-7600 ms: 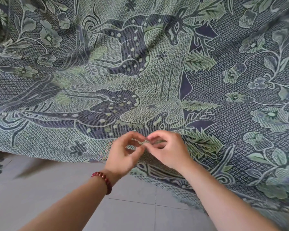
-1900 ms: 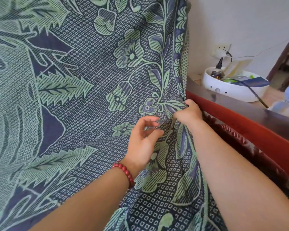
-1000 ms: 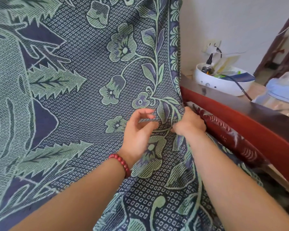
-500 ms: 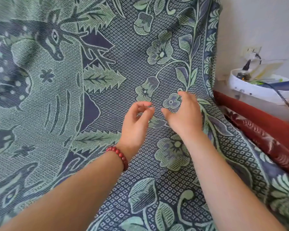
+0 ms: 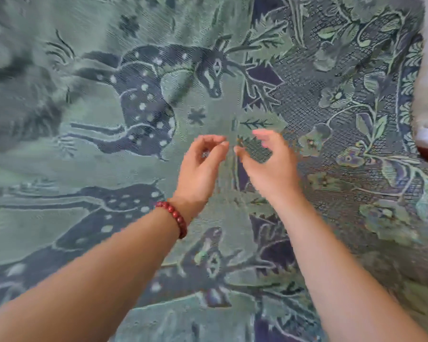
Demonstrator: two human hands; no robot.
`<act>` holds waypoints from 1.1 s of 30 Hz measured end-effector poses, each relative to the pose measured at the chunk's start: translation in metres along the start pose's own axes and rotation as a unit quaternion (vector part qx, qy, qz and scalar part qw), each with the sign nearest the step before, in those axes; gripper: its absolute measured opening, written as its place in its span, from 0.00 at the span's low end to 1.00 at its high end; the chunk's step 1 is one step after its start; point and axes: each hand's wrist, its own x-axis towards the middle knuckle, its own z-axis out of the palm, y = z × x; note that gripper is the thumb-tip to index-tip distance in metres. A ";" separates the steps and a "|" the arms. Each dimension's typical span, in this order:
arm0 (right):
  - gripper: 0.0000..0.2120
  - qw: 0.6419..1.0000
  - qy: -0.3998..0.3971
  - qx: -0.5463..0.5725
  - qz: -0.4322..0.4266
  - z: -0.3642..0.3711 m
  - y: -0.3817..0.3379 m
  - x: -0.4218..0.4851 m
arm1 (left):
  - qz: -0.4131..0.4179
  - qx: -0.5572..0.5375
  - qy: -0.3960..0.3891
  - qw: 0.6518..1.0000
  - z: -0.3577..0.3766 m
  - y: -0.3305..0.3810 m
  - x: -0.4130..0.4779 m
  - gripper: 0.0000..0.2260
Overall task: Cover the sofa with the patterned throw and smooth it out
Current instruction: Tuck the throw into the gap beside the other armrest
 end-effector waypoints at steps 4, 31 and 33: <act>0.18 1.000 0.013 0.019 0.005 0.060 -0.057 -0.009 | -0.004 0.014 -0.025 1.000 -0.081 0.019 0.013 0.03; 0.12 0.973 -0.104 0.199 -0.061 0.301 -0.164 0.002 | 0.003 0.029 0.138 0.990 -0.317 0.036 0.077 0.11; 0.11 0.973 -0.096 0.196 -0.078 0.333 -0.187 -0.014 | 0.012 0.031 0.137 0.990 -0.355 0.033 0.075 0.11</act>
